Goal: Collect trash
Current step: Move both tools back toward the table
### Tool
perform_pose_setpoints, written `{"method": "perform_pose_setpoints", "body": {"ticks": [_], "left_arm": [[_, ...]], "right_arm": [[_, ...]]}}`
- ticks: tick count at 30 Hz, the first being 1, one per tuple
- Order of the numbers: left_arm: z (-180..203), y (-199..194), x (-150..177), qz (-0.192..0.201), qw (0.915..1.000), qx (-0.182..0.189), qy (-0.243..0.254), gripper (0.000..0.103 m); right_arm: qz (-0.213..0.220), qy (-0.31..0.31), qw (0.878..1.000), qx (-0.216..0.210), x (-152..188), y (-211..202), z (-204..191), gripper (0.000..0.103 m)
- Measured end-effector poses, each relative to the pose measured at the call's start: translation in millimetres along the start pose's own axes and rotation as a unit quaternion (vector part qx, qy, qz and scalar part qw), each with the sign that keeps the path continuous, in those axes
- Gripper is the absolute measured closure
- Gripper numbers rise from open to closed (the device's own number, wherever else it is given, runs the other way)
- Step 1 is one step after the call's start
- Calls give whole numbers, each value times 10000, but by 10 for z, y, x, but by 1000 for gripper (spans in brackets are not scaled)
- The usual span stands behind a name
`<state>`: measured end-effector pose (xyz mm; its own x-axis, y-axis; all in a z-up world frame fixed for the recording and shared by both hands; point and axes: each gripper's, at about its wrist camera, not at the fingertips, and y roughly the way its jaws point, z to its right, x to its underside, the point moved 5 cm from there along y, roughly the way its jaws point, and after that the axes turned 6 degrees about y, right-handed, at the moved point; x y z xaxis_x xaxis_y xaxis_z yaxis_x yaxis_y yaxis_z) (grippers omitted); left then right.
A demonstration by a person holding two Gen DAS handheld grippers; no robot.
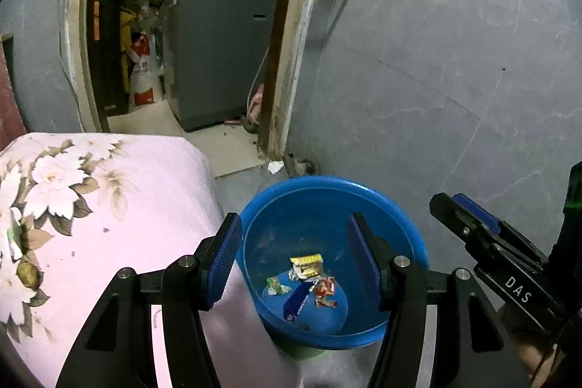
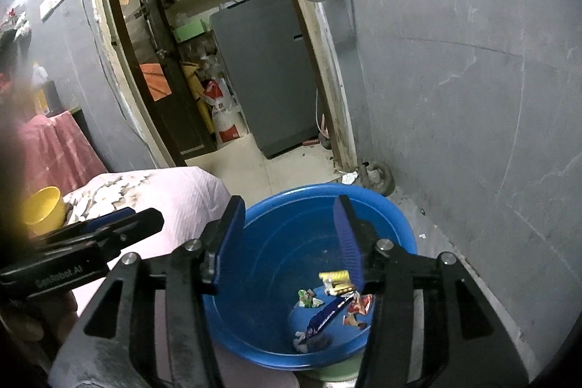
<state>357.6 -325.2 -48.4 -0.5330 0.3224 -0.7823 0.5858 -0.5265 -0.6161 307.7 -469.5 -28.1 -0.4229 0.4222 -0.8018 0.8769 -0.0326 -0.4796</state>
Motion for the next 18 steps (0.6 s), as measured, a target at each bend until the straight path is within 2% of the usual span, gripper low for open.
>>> {"method": "perform_pose_setpoints", "body": {"ticks": [8,18], "left_arm": [[-101,-402,-110,283,9995,-97,-91,48],[-450,-1081,-174,809,9953,-425,-316,40]], "right_arm": [[223,-142,9996,-64,-101,-229,-240,23],[529,-412,9972,-320,-169,-522,-763,15]]}}
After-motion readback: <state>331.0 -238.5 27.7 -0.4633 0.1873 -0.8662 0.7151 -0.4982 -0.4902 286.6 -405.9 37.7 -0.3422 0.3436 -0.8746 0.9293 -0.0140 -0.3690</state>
